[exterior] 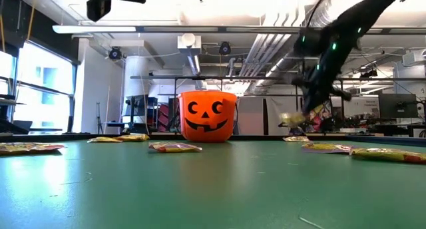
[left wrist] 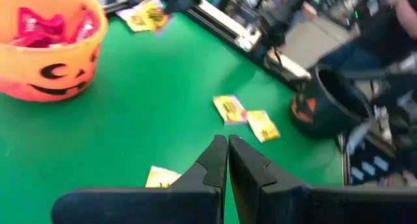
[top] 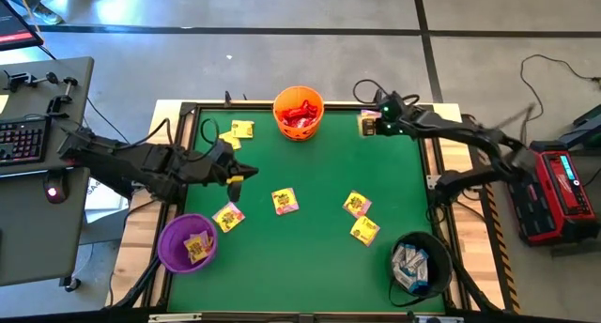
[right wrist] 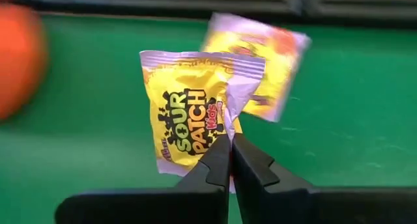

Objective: Sort candy by brand, put in halloween buckets
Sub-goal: Put the yellow candy into the purple bucket

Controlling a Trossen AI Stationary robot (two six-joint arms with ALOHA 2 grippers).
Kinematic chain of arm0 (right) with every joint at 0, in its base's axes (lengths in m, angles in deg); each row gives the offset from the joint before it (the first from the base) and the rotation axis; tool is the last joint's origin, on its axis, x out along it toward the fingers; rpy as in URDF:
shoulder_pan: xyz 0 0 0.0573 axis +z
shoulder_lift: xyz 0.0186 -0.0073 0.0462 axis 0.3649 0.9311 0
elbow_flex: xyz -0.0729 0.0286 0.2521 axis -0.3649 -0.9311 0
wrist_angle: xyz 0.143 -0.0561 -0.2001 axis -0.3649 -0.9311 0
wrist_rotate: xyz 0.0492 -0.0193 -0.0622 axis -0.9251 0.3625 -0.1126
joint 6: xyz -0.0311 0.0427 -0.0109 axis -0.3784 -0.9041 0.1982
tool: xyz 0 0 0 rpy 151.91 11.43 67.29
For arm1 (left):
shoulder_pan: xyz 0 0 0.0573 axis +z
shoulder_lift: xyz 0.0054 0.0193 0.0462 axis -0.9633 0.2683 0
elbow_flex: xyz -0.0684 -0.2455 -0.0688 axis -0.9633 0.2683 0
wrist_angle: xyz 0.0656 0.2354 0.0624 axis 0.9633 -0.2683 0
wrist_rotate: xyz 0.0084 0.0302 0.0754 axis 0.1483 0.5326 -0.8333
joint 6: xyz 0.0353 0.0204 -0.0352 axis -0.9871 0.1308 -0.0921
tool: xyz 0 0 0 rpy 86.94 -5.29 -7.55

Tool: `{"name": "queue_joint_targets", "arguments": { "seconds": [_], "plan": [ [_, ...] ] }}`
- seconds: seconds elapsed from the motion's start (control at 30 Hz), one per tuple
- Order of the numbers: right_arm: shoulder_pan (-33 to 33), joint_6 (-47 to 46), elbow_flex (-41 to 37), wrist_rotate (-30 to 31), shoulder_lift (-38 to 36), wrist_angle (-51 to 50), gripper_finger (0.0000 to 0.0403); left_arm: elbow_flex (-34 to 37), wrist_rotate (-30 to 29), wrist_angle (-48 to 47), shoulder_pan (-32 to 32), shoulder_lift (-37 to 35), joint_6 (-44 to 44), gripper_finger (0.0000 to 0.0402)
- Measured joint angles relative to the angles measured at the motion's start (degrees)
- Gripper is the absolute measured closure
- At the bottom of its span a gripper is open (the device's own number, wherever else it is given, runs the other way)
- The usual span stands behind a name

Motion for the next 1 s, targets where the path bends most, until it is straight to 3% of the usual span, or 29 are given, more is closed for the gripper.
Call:
{"name": "queue_joint_targets", "arguments": {
  "seconds": [0.17,0.4,0.67,1.0],
  "plan": [
    [5.2,0.7,0.4,-2.5,-9.4,1.3,0.0402,0.0,0.5,3.5,4.2,0.8,2.2,0.0393],
    [16.3,1.2,0.4,-2.5,-17.2,6.5,0.0403,-0.1,6.4,13.1,9.1,6.0,-0.2,0.0357],
    [28.9,1.7,0.4,0.9,-18.3,17.0,0.0403,-0.1,11.6,29.0,13.6,14.0,-1.0,0.0285],
    [36.9,2.2,0.5,6.5,-18.3,25.6,0.0403,-0.1,12.3,40.9,16.0,20.5,-0.3,0.0215]
  ]
}}
